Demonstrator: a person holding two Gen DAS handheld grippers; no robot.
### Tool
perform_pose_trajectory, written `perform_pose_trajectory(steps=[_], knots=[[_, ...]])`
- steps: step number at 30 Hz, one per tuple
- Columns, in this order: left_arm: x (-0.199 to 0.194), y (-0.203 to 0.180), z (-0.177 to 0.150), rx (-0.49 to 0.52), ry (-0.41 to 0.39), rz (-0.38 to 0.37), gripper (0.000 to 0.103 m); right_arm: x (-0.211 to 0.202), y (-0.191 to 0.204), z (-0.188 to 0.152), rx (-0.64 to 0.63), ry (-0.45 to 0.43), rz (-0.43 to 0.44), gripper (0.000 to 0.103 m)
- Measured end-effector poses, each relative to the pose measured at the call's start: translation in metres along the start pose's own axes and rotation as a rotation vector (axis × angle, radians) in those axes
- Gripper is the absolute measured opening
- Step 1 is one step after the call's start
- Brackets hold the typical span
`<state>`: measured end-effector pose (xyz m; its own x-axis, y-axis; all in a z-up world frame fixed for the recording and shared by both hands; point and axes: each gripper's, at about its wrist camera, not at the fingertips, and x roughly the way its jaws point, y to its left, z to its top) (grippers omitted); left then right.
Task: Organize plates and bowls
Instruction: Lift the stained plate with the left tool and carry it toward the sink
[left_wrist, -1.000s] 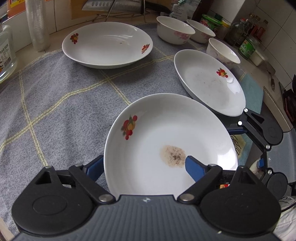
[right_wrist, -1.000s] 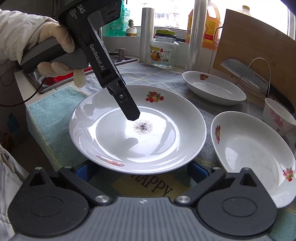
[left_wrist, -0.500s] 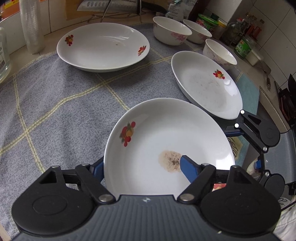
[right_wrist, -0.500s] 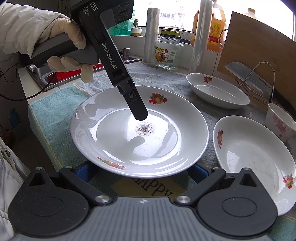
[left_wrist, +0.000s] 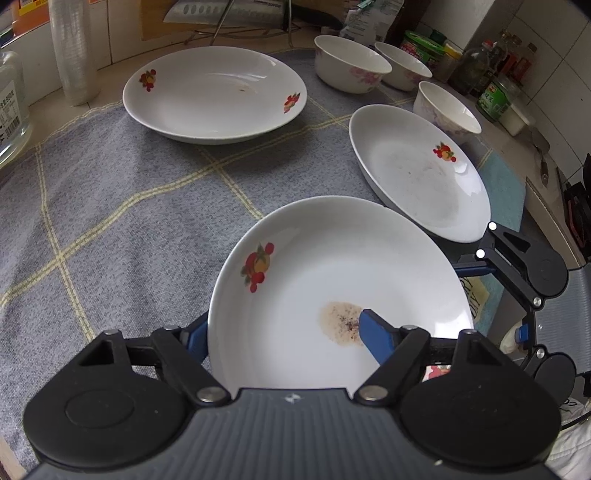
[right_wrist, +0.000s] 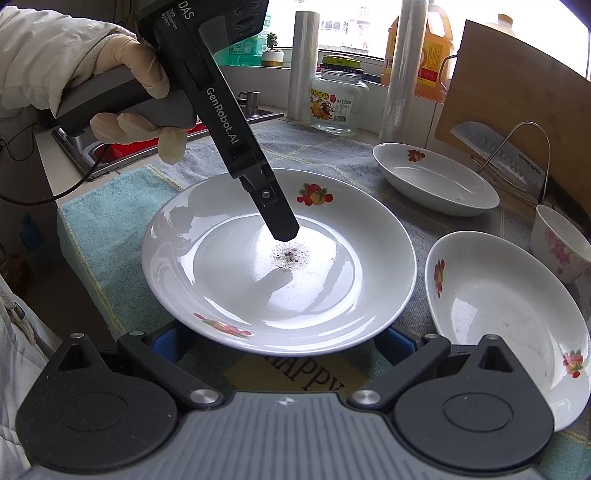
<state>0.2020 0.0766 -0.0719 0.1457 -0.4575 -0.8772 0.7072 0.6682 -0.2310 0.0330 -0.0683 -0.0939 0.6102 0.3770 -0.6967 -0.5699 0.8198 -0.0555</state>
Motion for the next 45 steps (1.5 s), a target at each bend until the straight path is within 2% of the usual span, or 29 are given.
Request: perform_pose_trajectory(steps=[11, 18, 30, 45], knots=[[-0.018, 0.007, -0.004, -0.041, -0.042, 0.027, 0.079, 0.001, 0.002, 0.015, -0.033, -0.001, 0.019, 0.103], [-0.036, 0.027, -0.012, -0.083, -0.08, 0.052, 0.08, 0.012, 0.009, 0.034, -0.071, -0.004, 0.037, 0.103], [-0.059, 0.075, -0.023, -0.139, -0.121, 0.106, 0.08, 0.053, 0.024, 0.072, -0.121, -0.013, 0.079, 0.103], [-0.066, 0.13, -0.022, -0.153, -0.15, 0.146, 0.08, 0.108, 0.031, 0.105, -0.134, 0.0, 0.095, 0.103]])
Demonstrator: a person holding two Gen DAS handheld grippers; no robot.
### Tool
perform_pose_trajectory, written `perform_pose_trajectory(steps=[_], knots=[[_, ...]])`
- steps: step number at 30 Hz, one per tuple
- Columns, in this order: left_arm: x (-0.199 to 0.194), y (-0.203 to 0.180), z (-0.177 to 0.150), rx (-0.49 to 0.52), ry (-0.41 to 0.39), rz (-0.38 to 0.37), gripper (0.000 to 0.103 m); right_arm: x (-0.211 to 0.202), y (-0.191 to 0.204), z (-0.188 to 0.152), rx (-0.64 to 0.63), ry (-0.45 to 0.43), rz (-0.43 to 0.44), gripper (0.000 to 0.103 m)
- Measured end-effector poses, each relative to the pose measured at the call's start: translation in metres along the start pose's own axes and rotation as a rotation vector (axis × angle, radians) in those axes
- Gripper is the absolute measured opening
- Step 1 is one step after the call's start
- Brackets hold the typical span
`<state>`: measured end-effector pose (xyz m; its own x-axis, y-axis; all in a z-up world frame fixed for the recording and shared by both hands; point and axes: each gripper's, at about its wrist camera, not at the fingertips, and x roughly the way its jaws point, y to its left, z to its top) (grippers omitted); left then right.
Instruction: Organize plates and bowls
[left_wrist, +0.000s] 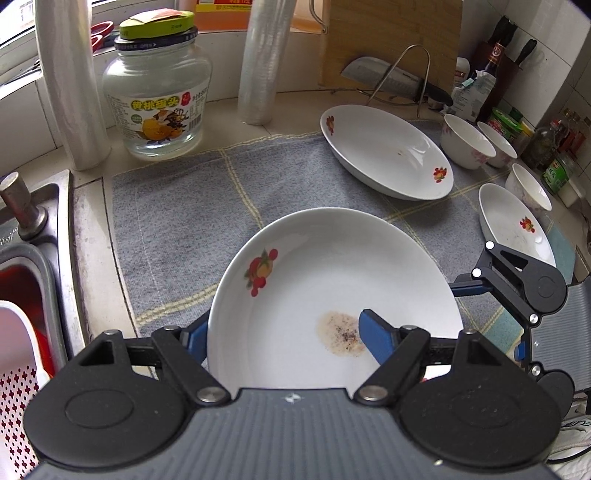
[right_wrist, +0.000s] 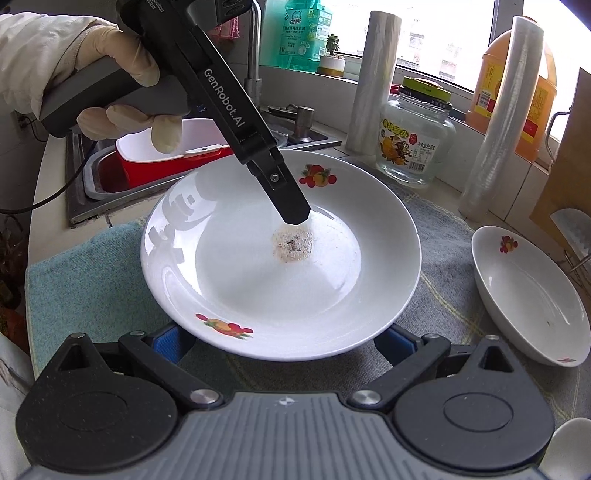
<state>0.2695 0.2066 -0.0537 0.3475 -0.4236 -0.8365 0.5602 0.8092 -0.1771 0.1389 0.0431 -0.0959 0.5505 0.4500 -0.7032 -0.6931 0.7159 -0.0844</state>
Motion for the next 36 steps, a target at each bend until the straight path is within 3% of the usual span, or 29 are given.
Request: perform_pose_trajectory(steps=[21, 30, 32, 36], knots=[[0.019, 0.023, 0.003, -0.016, -0.015, 0.02, 0.08, 0.021, -0.002, 0.013, 0.018, 0.024, -0.015, 0.103], [-0.008, 0.002, 0.0, 0.069, -0.156, 0.127, 0.089, -0.001, 0.003, 0.012, -0.016, 0.018, -0.071, 0.103], [-0.016, -0.006, -0.003, 0.078, -0.191, 0.13, 0.097, -0.011, 0.001, 0.012, 0.0, 0.019, -0.091, 0.103], [-0.028, -0.024, -0.012, 0.077, -0.261, 0.148, 0.098, -0.03, 0.0, 0.006, 0.061, 0.026, -0.141, 0.103]])
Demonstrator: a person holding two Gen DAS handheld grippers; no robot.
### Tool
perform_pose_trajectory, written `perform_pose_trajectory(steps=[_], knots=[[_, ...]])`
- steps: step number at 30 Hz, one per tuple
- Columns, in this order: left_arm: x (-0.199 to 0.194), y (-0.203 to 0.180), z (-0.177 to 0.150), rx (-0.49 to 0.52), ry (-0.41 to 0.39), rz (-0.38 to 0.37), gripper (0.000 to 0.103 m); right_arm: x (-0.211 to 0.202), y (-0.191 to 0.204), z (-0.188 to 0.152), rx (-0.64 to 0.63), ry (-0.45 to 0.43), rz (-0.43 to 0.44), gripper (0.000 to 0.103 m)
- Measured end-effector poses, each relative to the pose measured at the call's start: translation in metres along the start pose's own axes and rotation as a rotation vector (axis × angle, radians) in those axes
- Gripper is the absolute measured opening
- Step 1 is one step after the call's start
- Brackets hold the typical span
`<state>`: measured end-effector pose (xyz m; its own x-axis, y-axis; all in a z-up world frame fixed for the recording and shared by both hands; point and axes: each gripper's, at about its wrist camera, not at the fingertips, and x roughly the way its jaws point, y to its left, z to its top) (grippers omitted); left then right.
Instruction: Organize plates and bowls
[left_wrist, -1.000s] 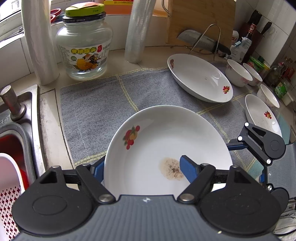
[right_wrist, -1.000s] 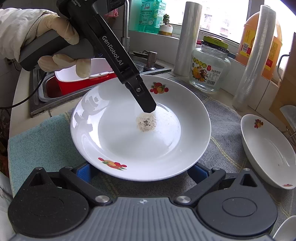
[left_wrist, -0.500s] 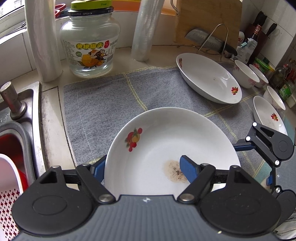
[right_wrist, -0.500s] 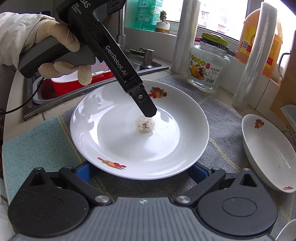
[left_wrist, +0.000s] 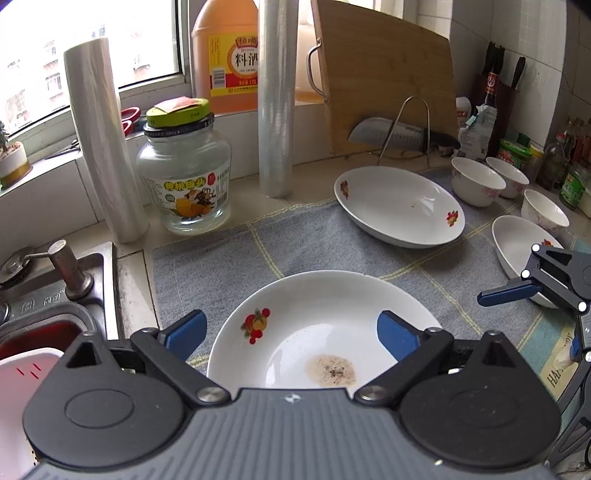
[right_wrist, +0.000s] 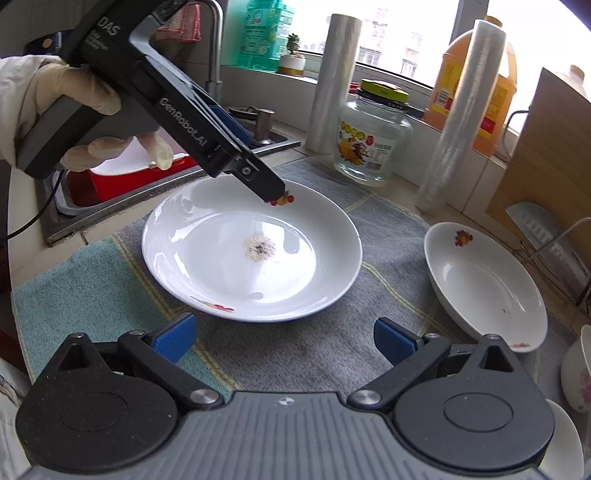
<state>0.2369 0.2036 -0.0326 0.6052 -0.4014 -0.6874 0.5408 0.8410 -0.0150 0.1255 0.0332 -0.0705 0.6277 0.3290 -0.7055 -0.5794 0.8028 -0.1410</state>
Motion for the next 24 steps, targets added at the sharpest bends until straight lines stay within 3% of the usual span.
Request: perform_pose_trajectory(steps=[8, 14, 24], knots=[[-0.023, -0.044, -0.013, 0.012, -0.044, -0.025, 0.099, -0.031, 0.002, -0.018, 0.099, 0.025, -0.122, 0.103], [-0.028, -0.072, -0.021, -0.017, -0.02, -0.123, 0.099, -0.058, -0.003, -0.033, 0.142, 0.033, -0.201, 0.103], [-0.028, -0.125, -0.025, -0.048, 0.002, -0.096, 0.099, -0.099, -0.031, -0.062, 0.156, 0.019, -0.247, 0.103]])
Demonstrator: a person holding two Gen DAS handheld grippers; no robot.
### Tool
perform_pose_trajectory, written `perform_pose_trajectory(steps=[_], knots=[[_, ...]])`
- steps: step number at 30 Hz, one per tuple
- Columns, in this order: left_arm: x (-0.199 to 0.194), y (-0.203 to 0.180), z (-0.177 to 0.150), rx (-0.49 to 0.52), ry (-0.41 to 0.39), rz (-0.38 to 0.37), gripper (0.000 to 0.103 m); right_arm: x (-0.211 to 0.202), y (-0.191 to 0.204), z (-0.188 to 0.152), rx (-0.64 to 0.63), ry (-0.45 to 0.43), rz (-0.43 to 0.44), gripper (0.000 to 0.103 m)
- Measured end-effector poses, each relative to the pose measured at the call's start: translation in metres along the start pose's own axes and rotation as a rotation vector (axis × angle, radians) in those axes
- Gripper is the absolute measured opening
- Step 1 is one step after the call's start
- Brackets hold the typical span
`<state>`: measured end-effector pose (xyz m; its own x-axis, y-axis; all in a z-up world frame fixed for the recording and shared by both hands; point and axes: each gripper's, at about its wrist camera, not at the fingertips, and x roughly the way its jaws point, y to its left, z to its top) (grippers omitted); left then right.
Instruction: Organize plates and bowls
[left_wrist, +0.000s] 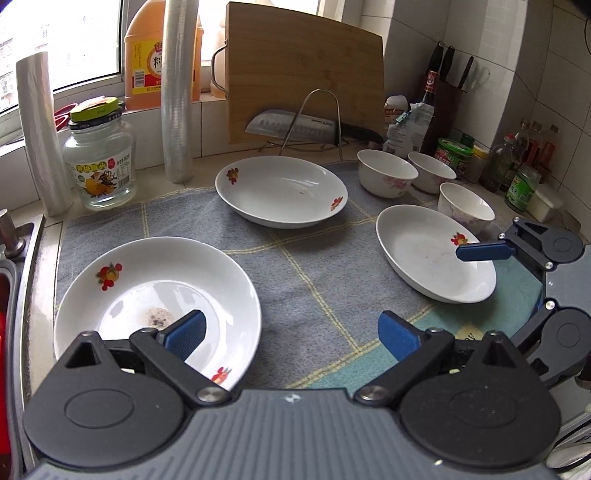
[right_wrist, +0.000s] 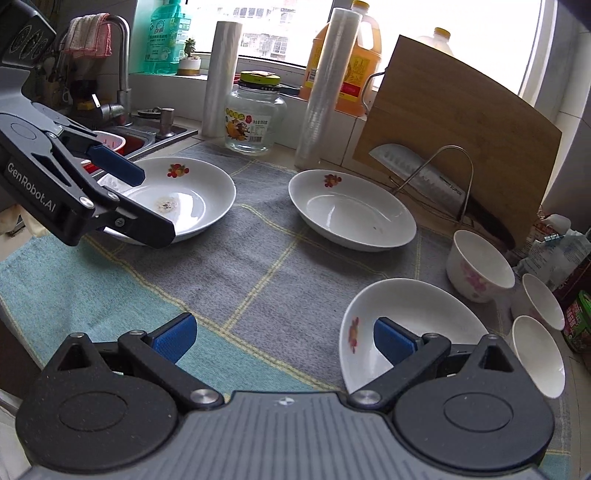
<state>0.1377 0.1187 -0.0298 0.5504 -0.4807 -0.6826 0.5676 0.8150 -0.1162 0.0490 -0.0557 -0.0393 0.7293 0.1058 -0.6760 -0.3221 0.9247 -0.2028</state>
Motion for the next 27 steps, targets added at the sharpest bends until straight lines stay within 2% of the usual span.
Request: perform_pose_trajectory(steps=[2, 6, 14, 23, 27], knots=[[0.005, -0.011, 0.001, -0.006, 0.009, 0.022, 0.099, -0.004, -0.014, -0.007, 0.007, 0.001, -0.006, 0.103], [0.016, -0.03, 0.006, -0.044, 0.026, 0.023, 0.099, -0.013, -0.043, -0.024, 0.007, 0.008, -0.024, 0.103], [0.045, -0.08, 0.017, -0.05, 0.061, 0.032, 0.099, -0.025, -0.107, -0.067, 0.037, 0.051, -0.036, 0.103], [0.062, -0.119, 0.026, -0.113, 0.091, 0.109, 0.099, -0.006, -0.145, -0.102, -0.003, 0.072, 0.098, 0.103], [0.062, -0.128, 0.027, -0.166, 0.107, 0.151, 0.099, 0.007, -0.156, -0.106, 0.007, 0.052, 0.205, 0.103]])
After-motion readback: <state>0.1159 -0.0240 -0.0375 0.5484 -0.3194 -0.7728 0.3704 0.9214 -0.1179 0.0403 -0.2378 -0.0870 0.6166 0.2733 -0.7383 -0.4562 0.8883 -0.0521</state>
